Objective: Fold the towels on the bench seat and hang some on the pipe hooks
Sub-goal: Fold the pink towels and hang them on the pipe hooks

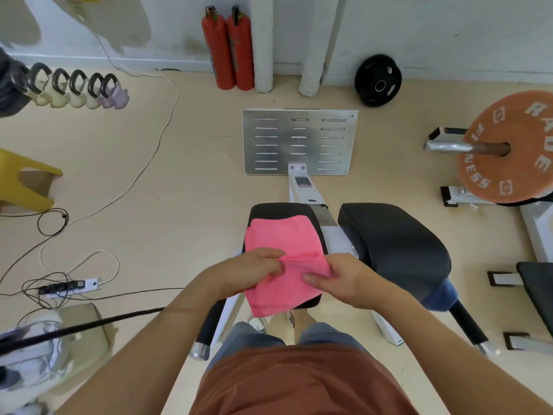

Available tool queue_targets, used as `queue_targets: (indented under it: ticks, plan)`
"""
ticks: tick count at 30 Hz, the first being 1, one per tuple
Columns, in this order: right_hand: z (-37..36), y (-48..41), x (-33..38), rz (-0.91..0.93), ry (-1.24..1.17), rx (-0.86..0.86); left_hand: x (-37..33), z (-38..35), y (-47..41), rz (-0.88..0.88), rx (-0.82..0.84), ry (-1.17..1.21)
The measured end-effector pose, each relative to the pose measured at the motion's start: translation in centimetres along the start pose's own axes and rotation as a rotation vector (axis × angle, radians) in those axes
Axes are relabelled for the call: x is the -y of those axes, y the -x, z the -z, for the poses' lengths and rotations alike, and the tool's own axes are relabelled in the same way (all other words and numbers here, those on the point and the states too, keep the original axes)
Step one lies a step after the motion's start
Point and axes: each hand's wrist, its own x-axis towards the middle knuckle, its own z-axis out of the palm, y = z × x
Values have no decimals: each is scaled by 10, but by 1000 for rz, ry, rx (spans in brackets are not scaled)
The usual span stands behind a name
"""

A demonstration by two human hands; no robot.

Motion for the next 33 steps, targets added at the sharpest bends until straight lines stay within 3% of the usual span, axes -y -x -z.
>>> queue_targets:
  ticks: [6,9,11,17,24,29,33]
  plan:
    - [0,-28,0,-44,-75,-222,-6,31,-15,-50,-94,81]
    - [6,-50,1,-47,-85,-311,-11,41,-34,-78,-323,99]
    - [12,-66,2,-55,-24,-325,-10,43,-51,-65,-496,-41]
    - [24,-111,-5,-162,93,-219,5,42,-88,47,-643,-410]
    - [26,-139,-17,-238,138,-96,0,49,-109,151,-604,-653]
    - [36,-149,-23,-313,-2,-8,-2,52,-121,232,-558,-753]
    - [34,-153,-26,-226,35,-36,2,51,-124,219,-585,-777]
